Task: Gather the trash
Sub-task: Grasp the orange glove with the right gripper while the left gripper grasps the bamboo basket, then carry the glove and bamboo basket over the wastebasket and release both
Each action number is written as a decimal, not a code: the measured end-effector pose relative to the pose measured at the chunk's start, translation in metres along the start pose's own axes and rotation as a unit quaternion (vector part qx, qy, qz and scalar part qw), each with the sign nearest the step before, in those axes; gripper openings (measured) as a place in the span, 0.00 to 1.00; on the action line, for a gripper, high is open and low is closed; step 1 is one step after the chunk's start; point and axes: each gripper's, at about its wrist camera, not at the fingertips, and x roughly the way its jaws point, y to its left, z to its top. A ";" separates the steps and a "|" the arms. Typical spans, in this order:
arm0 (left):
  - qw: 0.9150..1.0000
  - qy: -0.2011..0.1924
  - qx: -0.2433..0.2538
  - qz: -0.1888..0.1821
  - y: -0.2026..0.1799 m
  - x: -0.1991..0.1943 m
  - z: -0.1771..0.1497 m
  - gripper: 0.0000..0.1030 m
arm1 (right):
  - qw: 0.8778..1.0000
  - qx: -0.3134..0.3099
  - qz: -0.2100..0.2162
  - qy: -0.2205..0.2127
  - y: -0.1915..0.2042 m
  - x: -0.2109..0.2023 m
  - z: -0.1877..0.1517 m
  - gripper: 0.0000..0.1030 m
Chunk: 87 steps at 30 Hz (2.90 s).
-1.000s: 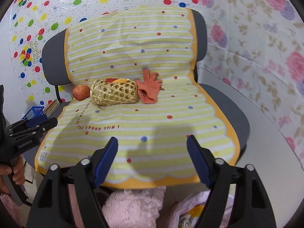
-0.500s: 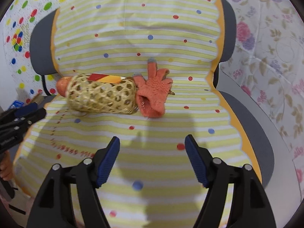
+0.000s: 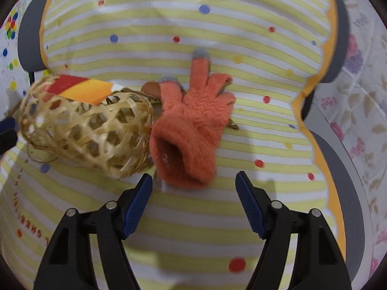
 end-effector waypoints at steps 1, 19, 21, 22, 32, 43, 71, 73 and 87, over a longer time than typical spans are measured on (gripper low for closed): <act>1.000 -0.001 -0.003 0.000 0.000 0.001 0.002 0.57 | 1.000 -0.003 0.007 0.008 0.001 0.005 0.003 0.68; 0.999 -0.001 0.019 -0.041 -0.019 -0.011 -0.002 0.57 | 0.987 0.105 0.007 -0.119 -0.042 -0.128 -0.019 0.14; 0.999 0.004 0.020 -0.048 -0.022 -0.006 -0.003 0.57 | 0.985 0.118 0.004 -0.126 -0.046 -0.147 -0.024 0.14; 0.998 0.007 0.022 -0.052 -0.024 -0.003 -0.003 0.57 | 0.984 0.123 0.002 -0.127 -0.047 -0.154 -0.028 0.14; 0.996 0.006 0.034 -0.082 -0.032 0.026 0.005 0.56 | 0.984 0.158 0.023 -0.083 -0.038 -0.158 -0.074 0.14; 0.989 0.039 0.066 -0.130 -0.054 0.020 0.004 0.10 | 0.979 0.189 0.046 -0.063 -0.037 -0.158 -0.099 0.14; 0.990 -0.076 0.066 -0.094 -0.052 -0.184 -0.059 0.05 | 0.965 0.216 0.014 -0.147 -0.034 -0.272 -0.160 0.14; 0.990 -0.077 0.069 -0.099 -0.057 -0.190 -0.064 0.05 | 0.965 0.219 0.016 -0.142 -0.033 -0.274 -0.167 0.14; 0.970 -0.057 0.109 -0.209 -0.148 -0.197 -0.110 0.05 | 0.966 0.226 -0.027 -0.124 -0.026 -0.310 -0.215 0.14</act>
